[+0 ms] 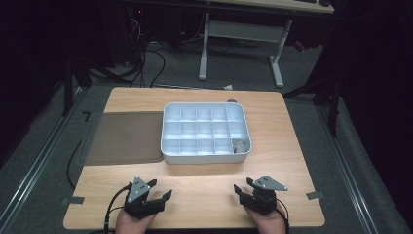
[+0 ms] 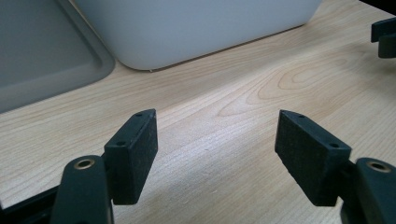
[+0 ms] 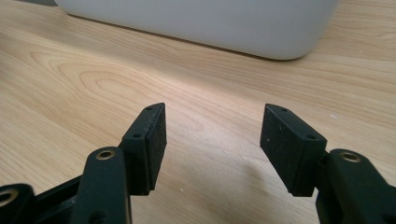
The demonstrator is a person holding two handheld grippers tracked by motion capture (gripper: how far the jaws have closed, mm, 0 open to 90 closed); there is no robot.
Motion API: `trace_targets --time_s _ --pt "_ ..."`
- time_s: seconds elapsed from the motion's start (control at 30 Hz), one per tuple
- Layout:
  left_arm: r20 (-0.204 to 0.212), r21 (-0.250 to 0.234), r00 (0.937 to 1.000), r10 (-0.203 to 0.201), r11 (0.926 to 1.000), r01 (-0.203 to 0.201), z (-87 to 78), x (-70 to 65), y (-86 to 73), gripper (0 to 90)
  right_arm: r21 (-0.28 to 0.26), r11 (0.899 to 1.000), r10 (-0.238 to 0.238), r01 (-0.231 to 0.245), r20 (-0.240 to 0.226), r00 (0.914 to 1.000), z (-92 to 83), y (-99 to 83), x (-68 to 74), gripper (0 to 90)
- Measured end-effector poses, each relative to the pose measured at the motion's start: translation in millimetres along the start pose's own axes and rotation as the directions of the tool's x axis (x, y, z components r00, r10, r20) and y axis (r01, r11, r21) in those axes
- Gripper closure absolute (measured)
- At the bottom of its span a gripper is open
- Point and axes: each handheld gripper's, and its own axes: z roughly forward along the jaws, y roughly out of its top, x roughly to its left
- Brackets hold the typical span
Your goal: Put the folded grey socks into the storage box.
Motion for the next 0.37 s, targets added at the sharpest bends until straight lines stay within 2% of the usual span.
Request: trace_targets --time_s 0.1,0.37 --pt "-0.003 -0.002 1.0 -0.005 1.0 0.005 -0.1 0.7 0.6 30.4 0.011 1.0 0.024 -0.024 -0.008 0.9997 0.3 -1.5 -4.7 40.3" --pt "-0.009 0.003 0.9999 0.006 1.0 -0.006 -1.6 1.2 0.2 30.7 0.025 1.0 0.003 -0.003 0.0 1.0 2.1 -1.7 -1.6 41.0"
